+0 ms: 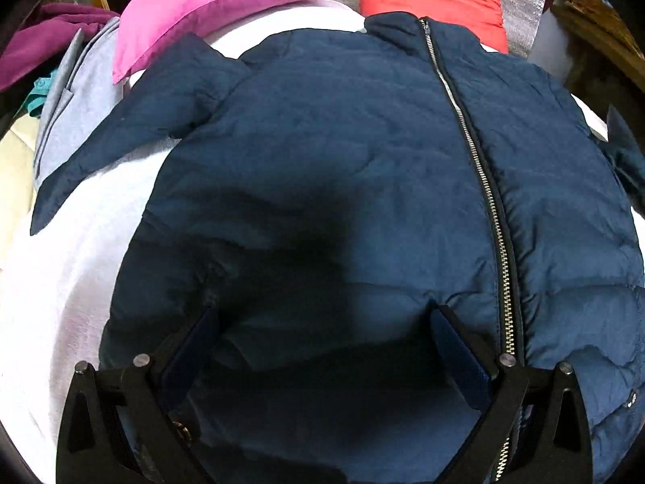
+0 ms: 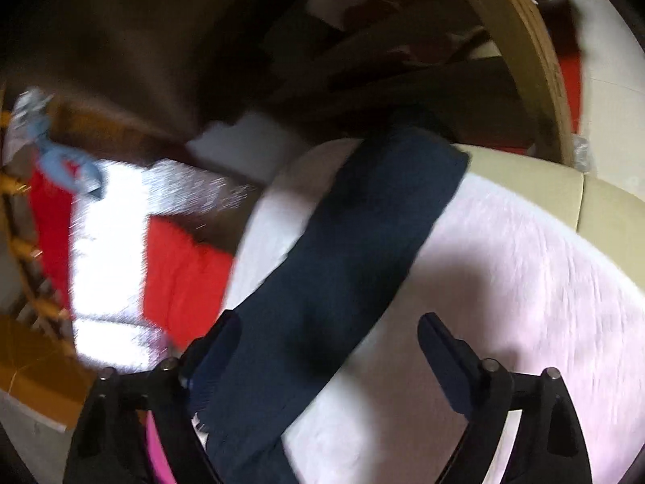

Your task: Fold large clothes

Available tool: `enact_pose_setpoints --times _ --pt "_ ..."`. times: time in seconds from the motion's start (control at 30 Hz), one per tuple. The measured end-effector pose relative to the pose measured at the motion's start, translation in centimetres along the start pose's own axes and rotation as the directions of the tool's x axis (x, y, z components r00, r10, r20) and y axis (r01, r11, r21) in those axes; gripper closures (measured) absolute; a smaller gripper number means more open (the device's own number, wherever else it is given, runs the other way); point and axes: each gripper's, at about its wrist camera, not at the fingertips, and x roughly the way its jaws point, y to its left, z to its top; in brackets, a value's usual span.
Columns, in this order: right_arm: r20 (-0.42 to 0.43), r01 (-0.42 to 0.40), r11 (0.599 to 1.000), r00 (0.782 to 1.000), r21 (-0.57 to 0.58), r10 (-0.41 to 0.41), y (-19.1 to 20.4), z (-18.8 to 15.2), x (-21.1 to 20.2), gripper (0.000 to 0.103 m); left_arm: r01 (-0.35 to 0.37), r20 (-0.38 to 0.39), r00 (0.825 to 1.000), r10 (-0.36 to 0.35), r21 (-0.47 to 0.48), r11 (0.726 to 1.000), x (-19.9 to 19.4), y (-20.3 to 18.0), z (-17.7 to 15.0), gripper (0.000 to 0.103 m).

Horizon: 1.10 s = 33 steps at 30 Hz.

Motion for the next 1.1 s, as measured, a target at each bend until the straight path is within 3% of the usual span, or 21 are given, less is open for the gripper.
enact_pose_setpoints --times 0.1,0.2,0.23,0.3,0.37,0.53,0.6,0.67,0.77,0.9,1.0,1.1 --pt "0.002 0.043 0.996 0.999 0.083 -0.043 -1.4 1.4 2.3 0.020 0.042 0.013 0.999 -0.042 -0.016 0.999 0.3 0.4 -0.2 0.000" --pt "0.055 0.038 0.996 0.998 0.077 -0.042 -1.2 2.4 3.6 0.026 0.050 -0.001 0.999 -0.050 -0.027 0.998 0.6 0.6 0.0 0.000" --pt "0.059 0.041 0.997 0.997 0.068 -0.045 -0.9 2.7 4.3 0.032 0.050 -0.002 0.999 -0.050 -0.027 0.998 0.6 0.6 0.0 0.000" --pt "0.059 0.054 0.996 0.997 0.066 -0.058 -0.9 3.0 5.7 0.067 0.050 0.002 0.999 -0.050 -0.031 0.998 0.6 0.6 0.0 0.000" --pt "0.065 0.066 0.996 0.995 0.062 -0.070 -1.0 2.9 6.5 0.078 0.055 0.000 0.998 -0.055 -0.028 0.998 0.9 0.7 0.1 0.000" --pt "0.112 -0.023 0.999 0.993 -0.024 0.025 1.7 1.0 5.4 0.089 0.071 -0.016 0.997 -0.071 -0.006 0.997 0.2 1.8 1.1 0.000" --pt "0.118 -0.054 0.994 0.991 -0.095 0.065 4.1 -0.3 4.4 0.089 0.044 0.068 0.997 -0.040 -0.057 0.997 -1.2 2.9 1.6 0.000" --pt "0.120 -0.086 0.978 0.987 -0.188 0.109 7.4 -2.2 3.1 0.089 0.034 0.131 0.991 -0.021 -0.102 0.994 -2.5 4.1 2.1 0.000" --pt "0.111 -0.126 0.945 0.980 -0.302 0.166 11.8 -5.6 1.4 0.089 0.017 0.161 0.987 0.008 -0.156 0.988 -3.2 5.8 2.6 0.000" --pt "0.064 -0.164 0.873 0.974 -0.459 0.216 18.6 -12.2 0.2 0.089 -0.007 0.160 0.986 0.046 -0.234 0.972 -3.0 8.0 3.1 0.000" --pt "0.016 -0.165 0.793 0.976 -0.587 0.215 23.7 -18.7 0.7 0.089 -0.029 0.183 0.979 0.085 -0.291 0.956 -3.3 10.0 3.4 0.000" --pt "-0.064 -0.204 0.739 0.975 -0.643 0.214 26.9 -25.0 1.9 0.089 -0.039 0.203 0.973 0.111 -0.330 0.943 -3.5 11.5 3.9 0.000"
